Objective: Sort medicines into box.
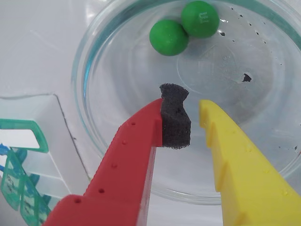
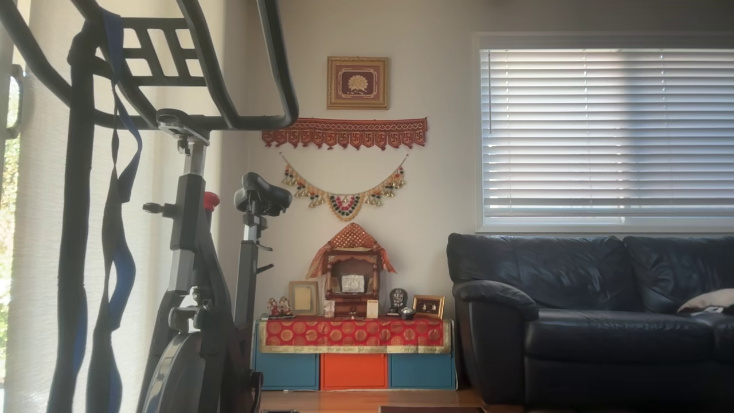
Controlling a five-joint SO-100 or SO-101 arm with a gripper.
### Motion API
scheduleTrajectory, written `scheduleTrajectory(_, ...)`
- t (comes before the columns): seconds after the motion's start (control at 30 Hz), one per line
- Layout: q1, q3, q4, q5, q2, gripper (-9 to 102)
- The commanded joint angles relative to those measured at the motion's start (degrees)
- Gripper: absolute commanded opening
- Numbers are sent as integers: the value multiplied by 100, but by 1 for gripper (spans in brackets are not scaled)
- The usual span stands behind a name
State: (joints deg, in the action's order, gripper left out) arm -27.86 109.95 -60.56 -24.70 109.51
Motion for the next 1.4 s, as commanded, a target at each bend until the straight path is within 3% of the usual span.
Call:
scheduleTrajectory(0.0, -141, -70, 185, 255, 325, 7)
scheduleTrajectory(0.9, -519, -378, 141, 2030, -79, 11)
scheduleTrajectory(1.1, -554, -545, -26, 2145, -264, 22)
scheduleTrajectory(1.37, -606, -747, -114, 2399, -396, 23)
